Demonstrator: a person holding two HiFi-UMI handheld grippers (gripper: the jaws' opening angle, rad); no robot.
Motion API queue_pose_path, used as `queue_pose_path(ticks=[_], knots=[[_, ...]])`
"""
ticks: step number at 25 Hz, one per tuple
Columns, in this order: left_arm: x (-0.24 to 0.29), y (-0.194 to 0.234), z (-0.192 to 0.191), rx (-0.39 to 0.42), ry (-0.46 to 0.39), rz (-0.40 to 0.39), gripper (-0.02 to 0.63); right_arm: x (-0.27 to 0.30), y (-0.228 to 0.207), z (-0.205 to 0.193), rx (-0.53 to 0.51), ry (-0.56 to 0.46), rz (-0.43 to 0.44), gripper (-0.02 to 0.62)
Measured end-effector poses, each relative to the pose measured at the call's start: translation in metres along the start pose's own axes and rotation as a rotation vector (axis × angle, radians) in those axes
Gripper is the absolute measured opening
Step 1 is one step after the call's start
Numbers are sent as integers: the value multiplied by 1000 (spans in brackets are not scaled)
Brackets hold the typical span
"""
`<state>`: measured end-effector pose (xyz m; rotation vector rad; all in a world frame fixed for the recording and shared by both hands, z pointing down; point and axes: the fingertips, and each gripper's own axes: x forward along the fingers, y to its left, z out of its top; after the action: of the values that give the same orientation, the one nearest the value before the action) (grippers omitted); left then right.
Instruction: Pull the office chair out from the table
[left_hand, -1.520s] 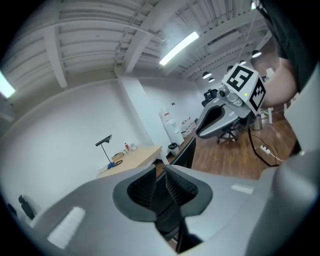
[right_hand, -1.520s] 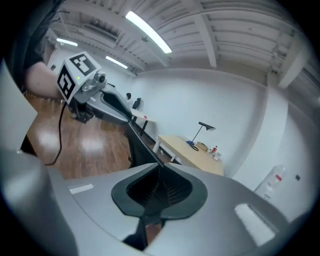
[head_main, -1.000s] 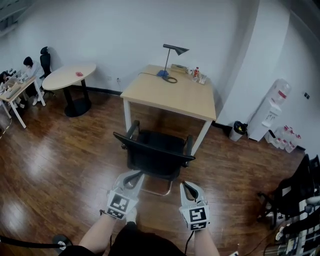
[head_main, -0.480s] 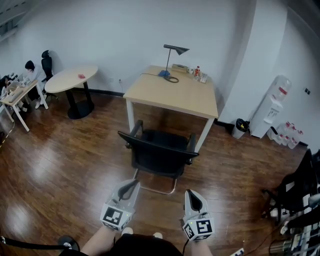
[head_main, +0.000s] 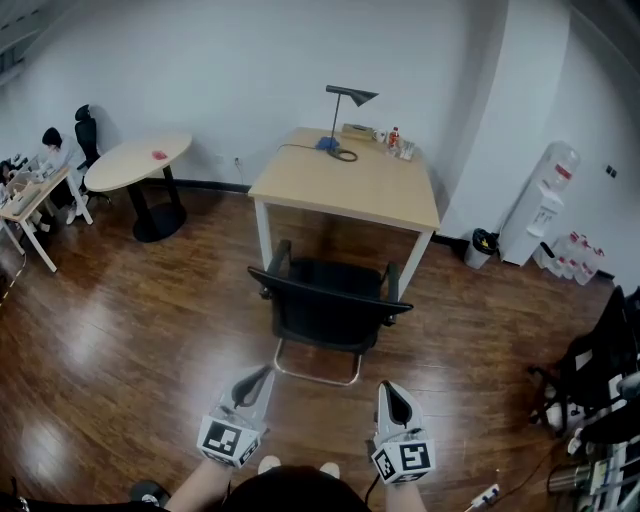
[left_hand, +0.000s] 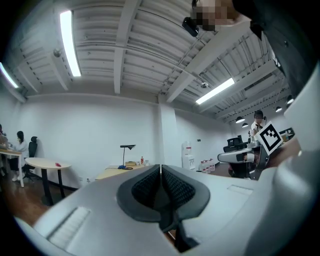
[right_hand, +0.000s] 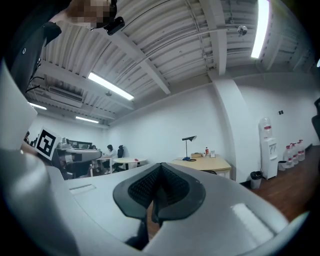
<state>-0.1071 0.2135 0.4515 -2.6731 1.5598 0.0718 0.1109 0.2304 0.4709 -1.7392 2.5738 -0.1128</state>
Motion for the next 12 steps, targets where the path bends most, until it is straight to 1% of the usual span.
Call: queue_pose_path(ticks=[3,5,7,9,12], knots=[[-2,10,-1,-2,-4,0,12,1,9,1,8,-2,-1,11],[-4,11,1,-13,-11,-9,12,0,15,0,25,-9,-4,11],[-5,9,2,-8,-14,-22,12,0,18,-2,35,-11,-7,11],[-6,11,0,5,-10,-28,12,0,19,-5,44,-4,-7,11],[-8,12,-6,-8,10,-47,12,-2,17,-10,74,-4,-17,11]])
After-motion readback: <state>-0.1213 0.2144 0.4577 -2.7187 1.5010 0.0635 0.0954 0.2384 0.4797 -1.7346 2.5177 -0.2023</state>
